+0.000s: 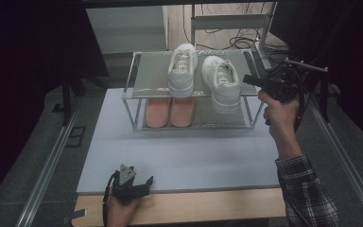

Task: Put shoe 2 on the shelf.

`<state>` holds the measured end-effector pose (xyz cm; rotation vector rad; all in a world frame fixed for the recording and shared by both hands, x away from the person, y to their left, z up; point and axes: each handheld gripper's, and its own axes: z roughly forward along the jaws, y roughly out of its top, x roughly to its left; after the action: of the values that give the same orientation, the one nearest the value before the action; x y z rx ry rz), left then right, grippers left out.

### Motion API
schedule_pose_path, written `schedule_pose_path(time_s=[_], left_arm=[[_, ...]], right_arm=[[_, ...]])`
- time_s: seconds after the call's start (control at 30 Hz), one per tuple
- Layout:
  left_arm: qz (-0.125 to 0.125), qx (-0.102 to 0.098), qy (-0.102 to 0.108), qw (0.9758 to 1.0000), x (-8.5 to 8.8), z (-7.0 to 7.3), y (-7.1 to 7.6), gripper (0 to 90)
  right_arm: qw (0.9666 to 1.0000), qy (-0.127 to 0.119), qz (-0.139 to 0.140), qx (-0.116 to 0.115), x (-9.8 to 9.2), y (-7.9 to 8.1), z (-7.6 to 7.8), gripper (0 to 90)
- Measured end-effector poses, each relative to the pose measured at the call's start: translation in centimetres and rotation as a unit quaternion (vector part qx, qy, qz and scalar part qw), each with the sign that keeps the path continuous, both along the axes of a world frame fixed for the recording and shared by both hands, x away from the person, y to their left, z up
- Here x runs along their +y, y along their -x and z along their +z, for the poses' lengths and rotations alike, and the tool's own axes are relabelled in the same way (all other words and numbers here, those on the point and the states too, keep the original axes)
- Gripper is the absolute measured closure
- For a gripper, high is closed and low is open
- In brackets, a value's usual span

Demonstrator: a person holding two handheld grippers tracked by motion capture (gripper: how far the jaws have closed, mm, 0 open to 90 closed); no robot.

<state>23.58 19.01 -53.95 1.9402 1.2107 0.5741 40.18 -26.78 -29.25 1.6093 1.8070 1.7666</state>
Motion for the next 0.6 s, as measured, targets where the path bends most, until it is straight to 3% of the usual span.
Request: schedule_pose_path(time_s=[0.33, 0.6], left_arm=[[0.000, 0.000, 0.000, 1.0000, 0.0, 0.0, 0.0, 14.1], [0.000, 0.000, 0.000, 1.0000, 0.0, 0.0, 0.0, 14.1]], right_arm=[[0.9997, -0.001, 0.025, 0.003, -0.9, 2.2, -1.5, 89.0], [0.9990, 0.009, 0.044, -0.001, -0.9, 4.1, -2.5, 89.8]])
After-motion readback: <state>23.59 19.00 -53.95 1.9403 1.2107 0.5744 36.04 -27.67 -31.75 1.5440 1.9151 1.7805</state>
